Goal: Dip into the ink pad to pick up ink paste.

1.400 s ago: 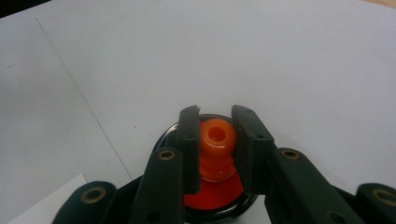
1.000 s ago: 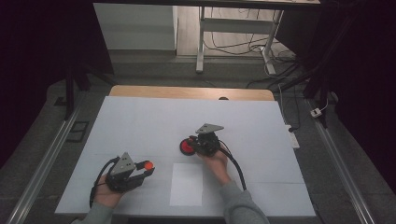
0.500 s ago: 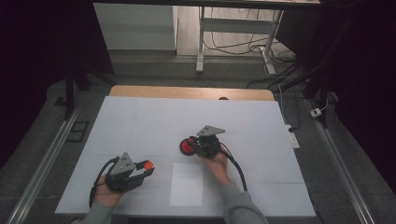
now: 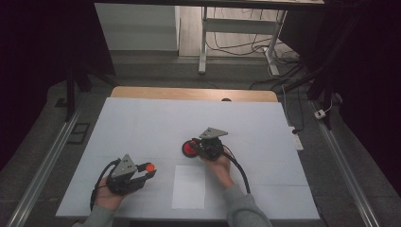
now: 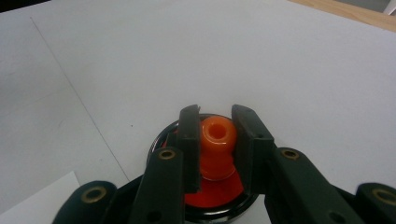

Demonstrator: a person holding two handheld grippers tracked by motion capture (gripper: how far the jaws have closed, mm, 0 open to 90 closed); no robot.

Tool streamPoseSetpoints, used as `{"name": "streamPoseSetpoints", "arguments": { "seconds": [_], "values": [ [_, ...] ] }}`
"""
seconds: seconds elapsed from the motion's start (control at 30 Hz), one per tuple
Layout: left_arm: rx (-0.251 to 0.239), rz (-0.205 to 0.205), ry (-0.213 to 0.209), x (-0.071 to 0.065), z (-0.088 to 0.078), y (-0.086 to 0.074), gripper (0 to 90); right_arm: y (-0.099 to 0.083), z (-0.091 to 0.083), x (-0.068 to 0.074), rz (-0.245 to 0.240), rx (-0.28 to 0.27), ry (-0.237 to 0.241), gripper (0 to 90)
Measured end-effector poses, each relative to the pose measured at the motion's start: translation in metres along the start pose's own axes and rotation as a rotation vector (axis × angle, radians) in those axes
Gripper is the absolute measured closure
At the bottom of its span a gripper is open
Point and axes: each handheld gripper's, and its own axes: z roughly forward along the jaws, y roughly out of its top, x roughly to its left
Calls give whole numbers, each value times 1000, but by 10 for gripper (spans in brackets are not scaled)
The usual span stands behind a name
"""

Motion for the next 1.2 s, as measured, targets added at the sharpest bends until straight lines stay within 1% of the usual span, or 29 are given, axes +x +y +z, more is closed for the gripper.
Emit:
{"name": "streamPoseSetpoints", "arguments": {
  "seconds": [0.07, 0.17, 0.2, 0.23, 0.27, 0.3, 0.33, 0.4, 0.5, 0.6, 0.77, 1.2],
  "values": [
    [-1, 0, 0, 0, 0, 0, 646, 0, 0, 1, -4, 1, -7, 729],
    [-1, -2, 1, 1, 0, 0, 646, 2, 0, -2, 15, 8, 11, 727],
    [0, -4, 1, 1, 0, 0, 646, 3, -2, -4, 12, 9, 25, 726],
    [1, -5, 1, 2, 0, -1, 646, 3, -5, -5, 7, -14, 24, 726],
    [1, -5, 0, 2, 0, -1, 646, 4, -10, -8, 42, -67, 33, 726],
    [-1, -9, 1, 3, 0, -1, 646, 5, -15, -11, 85, -109, 52, 727],
    [-1, -11, 3, 3, 0, -1, 646, 8, -19, -12, 89, -129, 53, 727],
    [-1, -8, 2, 3, 0, -1, 646, 12, -26, -11, 71, -134, 59, 727],
    [-2, -6, 3, 2, -1, -1, 646, 14, -32, -12, 71, -135, 67, 726],
    [-1, -5, 5, 1, -1, 0, 646, 12, -33, -11, 56, -117, 74, 726],
    [6, -7, 5, 3, 1, -2, 646, 9, -33, -11, 51, -106, 85, 726],
    [5, -10, 6, 3, 1, -2, 646, 10, -40, -5, 41, -108, 95, 726]
  ]
}}
